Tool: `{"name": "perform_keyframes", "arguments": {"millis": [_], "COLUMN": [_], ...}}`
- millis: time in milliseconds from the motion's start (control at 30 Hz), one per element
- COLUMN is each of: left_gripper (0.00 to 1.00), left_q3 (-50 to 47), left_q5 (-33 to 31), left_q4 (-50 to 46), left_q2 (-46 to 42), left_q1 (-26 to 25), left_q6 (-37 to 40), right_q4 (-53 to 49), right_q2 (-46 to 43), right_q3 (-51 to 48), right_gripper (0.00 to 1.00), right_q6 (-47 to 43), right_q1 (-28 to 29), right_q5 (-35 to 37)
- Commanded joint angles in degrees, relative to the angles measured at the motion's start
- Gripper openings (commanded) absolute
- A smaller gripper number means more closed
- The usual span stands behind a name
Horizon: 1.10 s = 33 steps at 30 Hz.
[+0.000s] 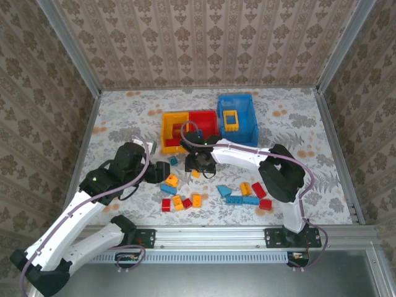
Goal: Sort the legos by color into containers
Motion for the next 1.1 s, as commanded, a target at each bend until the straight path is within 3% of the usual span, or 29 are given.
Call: {"name": "perform_keyframes", "arguments": {"millis": [0, 167, 433, 700, 900, 1067], "left_gripper": [0.69, 0.69, 0.68, 0.68, 0.67, 0.67], "left_q3": [-0.30, -0.51, 0.06, 0.33, 3.44, 9.03], "left_q5": [2.75, 4.38, 5.12, 7.03, 9.90, 9.23], "left_q4": [-1.88, -2.17, -3.53, -1.14, 4.29, 9.74], "left_q2": [-1.42, -3.18, -4.41, -3.09, 5.27, 15.06], "left_q1": [0.26, 0.34, 0.26, 0.27, -0.17, -2.84], "left_q6": [1.05, 1.85, 2.50, 2.57, 3.62, 5.15], "right_q4": [-5.53, -6.83, -3.15, -2.60, -6.39, -2.11], "right_q2": [3.61, 6.06, 8.06, -1.98, -17.48, -19.02], "right_q3": [4.40, 4.73, 4.37, -2.71, -11.24, -10.63], "right_gripper": [0.71, 0.64, 0.45, 0.28, 0.28, 0.28], "right_q6": [7.33, 11.93, 12.46, 8.27, -1.31, -15.37], "right_q1": [0.41, 0.52, 0.32, -0.51, -9.49, -20.45], "right_q5": [3.51, 5.49, 6.38, 11.18, 11.88, 1.58]}}
